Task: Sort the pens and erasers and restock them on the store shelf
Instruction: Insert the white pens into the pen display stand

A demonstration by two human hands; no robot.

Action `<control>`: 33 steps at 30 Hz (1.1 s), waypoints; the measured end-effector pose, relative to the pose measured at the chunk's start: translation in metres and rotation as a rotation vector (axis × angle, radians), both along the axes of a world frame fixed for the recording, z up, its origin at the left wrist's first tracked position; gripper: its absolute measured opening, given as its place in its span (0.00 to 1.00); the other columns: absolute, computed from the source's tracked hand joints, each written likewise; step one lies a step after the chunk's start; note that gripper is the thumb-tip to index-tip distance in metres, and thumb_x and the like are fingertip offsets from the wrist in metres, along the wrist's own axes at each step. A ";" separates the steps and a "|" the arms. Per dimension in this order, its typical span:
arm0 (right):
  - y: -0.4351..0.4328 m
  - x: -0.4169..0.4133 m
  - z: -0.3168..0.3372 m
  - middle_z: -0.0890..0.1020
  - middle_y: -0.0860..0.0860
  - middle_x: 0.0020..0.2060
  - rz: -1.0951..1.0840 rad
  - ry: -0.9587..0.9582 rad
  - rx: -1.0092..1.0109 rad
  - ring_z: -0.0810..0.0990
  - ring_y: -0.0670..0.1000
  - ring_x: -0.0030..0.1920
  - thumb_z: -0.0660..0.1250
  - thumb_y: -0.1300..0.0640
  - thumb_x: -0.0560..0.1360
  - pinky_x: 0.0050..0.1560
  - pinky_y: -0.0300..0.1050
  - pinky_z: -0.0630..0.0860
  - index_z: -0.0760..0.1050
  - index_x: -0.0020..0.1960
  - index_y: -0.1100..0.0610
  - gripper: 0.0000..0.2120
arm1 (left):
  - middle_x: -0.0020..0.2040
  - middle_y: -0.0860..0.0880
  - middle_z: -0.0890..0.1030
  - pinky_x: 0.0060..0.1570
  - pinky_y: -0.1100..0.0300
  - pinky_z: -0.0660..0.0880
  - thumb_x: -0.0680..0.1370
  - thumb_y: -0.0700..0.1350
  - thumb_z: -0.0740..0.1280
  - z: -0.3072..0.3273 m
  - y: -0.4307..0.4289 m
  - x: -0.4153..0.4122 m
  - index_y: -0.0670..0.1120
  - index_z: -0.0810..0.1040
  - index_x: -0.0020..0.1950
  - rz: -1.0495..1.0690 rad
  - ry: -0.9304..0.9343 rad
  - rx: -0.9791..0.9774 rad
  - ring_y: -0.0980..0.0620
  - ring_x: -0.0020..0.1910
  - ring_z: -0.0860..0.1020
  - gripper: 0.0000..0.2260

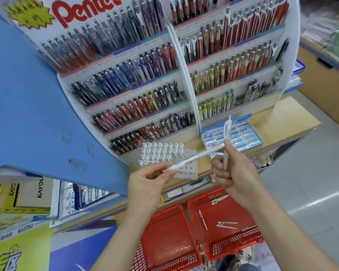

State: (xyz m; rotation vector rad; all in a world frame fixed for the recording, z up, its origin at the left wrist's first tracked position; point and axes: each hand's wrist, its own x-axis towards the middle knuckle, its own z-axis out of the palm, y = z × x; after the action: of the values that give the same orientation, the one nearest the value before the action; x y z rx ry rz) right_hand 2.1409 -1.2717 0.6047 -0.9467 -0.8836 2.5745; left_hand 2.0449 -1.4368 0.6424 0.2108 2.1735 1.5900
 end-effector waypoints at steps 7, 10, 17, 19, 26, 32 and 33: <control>-0.001 0.004 -0.010 0.75 0.56 0.28 0.085 -0.032 0.218 0.59 0.43 0.20 0.62 0.58 0.78 0.21 0.35 0.52 0.75 0.46 0.62 0.08 | 0.37 0.48 0.84 0.40 0.66 0.77 0.71 0.35 0.72 0.006 -0.003 -0.012 0.44 0.84 0.45 0.019 -0.096 0.095 0.54 0.37 0.82 0.06; -0.006 0.004 -0.012 0.77 0.56 0.29 0.100 -0.071 0.307 0.60 0.43 0.20 0.61 0.60 0.79 0.19 0.34 0.56 0.75 0.46 0.62 0.07 | 0.38 0.44 0.84 0.40 0.63 0.78 0.71 0.36 0.71 0.008 -0.003 -0.018 0.45 0.84 0.43 0.016 -0.140 0.082 0.48 0.39 0.83 0.05; -0.009 0.003 -0.024 0.76 0.52 0.32 0.071 -0.177 0.323 0.60 0.44 0.22 0.56 0.52 0.82 0.22 0.35 0.54 0.75 0.53 0.55 0.11 | 0.36 0.52 0.84 0.42 0.59 0.79 0.72 0.40 0.73 0.018 -0.002 -0.049 0.51 0.83 0.41 -0.079 0.285 -0.218 0.51 0.38 0.82 0.06; -0.007 0.005 -0.028 0.76 0.52 0.32 0.054 -0.190 0.295 0.60 0.44 0.23 0.55 0.52 0.82 0.22 0.35 0.55 0.74 0.56 0.56 0.12 | 0.36 0.56 0.83 0.42 0.62 0.77 0.72 0.42 0.73 0.017 0.002 -0.053 0.53 0.83 0.41 -0.125 0.395 -0.312 0.56 0.37 0.81 0.05; -0.010 0.014 -0.036 0.72 0.52 0.33 0.066 -0.193 0.280 0.61 0.45 0.26 0.54 0.56 0.82 0.24 0.36 0.55 0.73 0.60 0.60 0.13 | 0.41 0.50 0.82 0.45 0.56 0.74 0.74 0.46 0.71 -0.016 0.020 -0.058 0.47 0.84 0.45 -0.407 0.769 -0.578 0.51 0.41 0.78 0.04; -0.013 0.015 -0.037 0.71 0.53 0.33 0.044 -0.184 0.212 0.62 0.45 0.26 0.55 0.60 0.82 0.24 0.36 0.56 0.72 0.61 0.60 0.12 | 0.43 0.49 0.82 0.45 0.59 0.70 0.76 0.47 0.68 -0.035 0.031 -0.057 0.47 0.83 0.47 -0.507 0.787 -0.659 0.50 0.44 0.78 0.06; -0.013 0.015 -0.036 0.71 0.54 0.33 0.040 -0.181 0.203 0.62 0.45 0.25 0.54 0.61 0.82 0.24 0.36 0.56 0.72 0.61 0.60 0.12 | 0.43 0.49 0.81 0.44 0.61 0.67 0.77 0.47 0.67 -0.037 0.031 -0.057 0.47 0.83 0.47 -0.517 0.779 -0.667 0.50 0.44 0.77 0.06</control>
State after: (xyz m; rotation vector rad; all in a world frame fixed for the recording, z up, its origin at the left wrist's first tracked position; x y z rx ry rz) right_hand 2.1558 -1.2846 0.5689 -1.1228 -1.1984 2.4011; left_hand 1.9876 -1.4055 0.6054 1.2082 2.7336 0.4639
